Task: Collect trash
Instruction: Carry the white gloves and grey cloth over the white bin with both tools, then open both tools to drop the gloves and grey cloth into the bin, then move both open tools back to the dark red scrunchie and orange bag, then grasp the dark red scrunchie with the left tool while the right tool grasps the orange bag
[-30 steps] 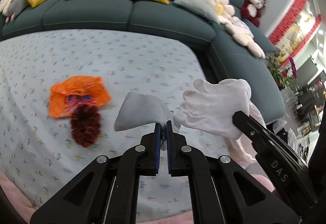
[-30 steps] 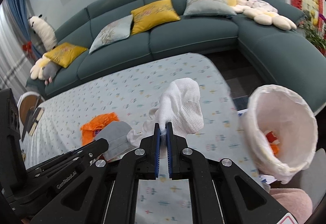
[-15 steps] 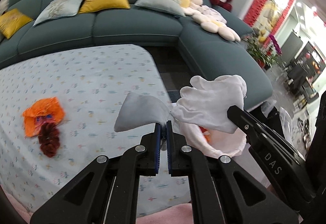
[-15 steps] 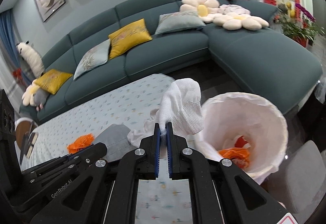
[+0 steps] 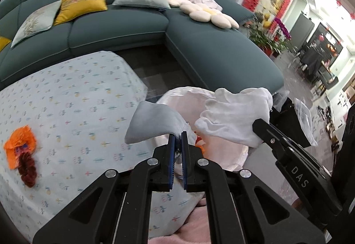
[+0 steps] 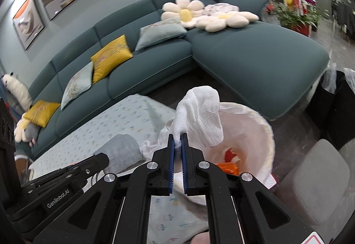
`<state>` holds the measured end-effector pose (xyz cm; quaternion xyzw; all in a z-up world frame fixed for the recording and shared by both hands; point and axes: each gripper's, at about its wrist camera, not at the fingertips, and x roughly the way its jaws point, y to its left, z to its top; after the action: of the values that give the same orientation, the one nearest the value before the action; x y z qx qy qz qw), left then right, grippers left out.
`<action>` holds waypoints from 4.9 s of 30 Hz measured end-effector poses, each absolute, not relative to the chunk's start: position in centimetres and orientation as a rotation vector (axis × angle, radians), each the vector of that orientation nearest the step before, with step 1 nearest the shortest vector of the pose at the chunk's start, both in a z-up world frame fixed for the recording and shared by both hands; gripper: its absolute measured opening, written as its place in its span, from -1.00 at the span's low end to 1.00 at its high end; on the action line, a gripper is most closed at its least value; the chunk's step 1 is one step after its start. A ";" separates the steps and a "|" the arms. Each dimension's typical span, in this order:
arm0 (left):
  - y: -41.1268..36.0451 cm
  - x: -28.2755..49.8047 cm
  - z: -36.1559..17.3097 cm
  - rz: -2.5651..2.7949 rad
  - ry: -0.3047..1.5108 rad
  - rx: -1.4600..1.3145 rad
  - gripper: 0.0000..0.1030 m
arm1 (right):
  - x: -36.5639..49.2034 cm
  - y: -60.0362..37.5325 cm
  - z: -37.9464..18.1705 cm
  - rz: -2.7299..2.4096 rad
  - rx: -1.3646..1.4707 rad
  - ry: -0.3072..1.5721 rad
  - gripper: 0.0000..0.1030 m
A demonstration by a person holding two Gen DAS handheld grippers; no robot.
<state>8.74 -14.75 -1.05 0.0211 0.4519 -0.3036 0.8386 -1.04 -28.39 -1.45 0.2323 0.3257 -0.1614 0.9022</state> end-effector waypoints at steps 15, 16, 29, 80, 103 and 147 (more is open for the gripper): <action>-21.0 9.0 -2.0 -0.696 0.969 0.069 -0.85 | -2.1 -33.9 -3.9 -0.422 0.535 0.694 -0.89; -21.3 9.1 -2.0 -0.697 0.967 0.068 -0.85 | -2.0 -33.9 -4.1 -0.419 0.535 0.696 -0.89; -20.3 9.8 -2.2 -0.641 0.969 0.049 -0.22 | -0.2 -33.4 -4.8 -0.370 0.516 0.730 -0.88; 13.4 14.0 -8.1 -0.051 1.057 -0.169 0.51 | 8.3 -7.8 -4.2 -0.031 0.225 0.882 -0.19; 18.4 17.7 -16.0 -0.047 1.213 -0.233 -0.56 | 14.0 0.1 -8.7 0.043 0.133 1.007 -0.19; 25.9 21.1 -11.0 0.010 1.056 -0.377 -0.74 | 23.6 8.3 -16.7 0.152 0.176 1.142 -0.84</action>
<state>21.15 25.86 -11.03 -0.1790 0.5006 0.0047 0.8470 23.58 8.30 -16.68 0.0830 0.5391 0.0717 0.8350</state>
